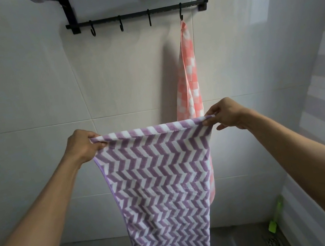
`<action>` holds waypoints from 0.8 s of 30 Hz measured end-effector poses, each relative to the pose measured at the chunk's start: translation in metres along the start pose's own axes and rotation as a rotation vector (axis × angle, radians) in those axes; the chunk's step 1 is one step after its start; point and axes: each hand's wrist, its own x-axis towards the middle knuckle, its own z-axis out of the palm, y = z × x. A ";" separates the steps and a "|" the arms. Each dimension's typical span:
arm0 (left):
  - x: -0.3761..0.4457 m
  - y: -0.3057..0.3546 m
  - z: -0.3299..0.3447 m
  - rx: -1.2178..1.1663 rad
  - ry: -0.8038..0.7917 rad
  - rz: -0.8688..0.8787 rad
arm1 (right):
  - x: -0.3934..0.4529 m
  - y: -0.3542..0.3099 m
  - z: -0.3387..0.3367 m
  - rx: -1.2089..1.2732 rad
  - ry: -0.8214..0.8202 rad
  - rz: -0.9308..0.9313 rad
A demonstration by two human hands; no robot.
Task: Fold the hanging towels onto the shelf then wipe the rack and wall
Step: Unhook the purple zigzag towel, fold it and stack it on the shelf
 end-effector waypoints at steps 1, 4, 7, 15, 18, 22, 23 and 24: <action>0.000 -0.001 -0.001 0.013 0.009 0.028 | 0.000 0.001 0.001 -0.017 -0.005 -0.002; 0.002 -0.003 -0.006 -0.014 -0.018 0.074 | -0.002 0.000 0.002 -0.016 -0.055 0.006; 0.017 0.013 -0.033 -0.270 0.049 0.067 | 0.000 -0.025 -0.015 0.234 -0.005 -0.077; -0.021 -0.004 0.018 -0.771 -0.152 -0.213 | -0.011 0.027 0.016 0.329 -0.236 0.059; -0.041 -0.031 0.045 -0.733 -0.164 -0.358 | -0.026 0.081 0.058 0.408 -0.227 0.219; -0.038 -0.039 0.047 -0.748 -0.147 -0.463 | -0.030 0.078 0.070 0.500 -0.145 0.309; -0.030 -0.033 0.041 -0.785 -0.128 -0.473 | -0.024 0.067 0.066 0.537 -0.096 0.303; -0.021 -0.027 0.032 -0.864 -0.118 -0.461 | -0.017 0.053 0.059 0.597 -0.046 0.280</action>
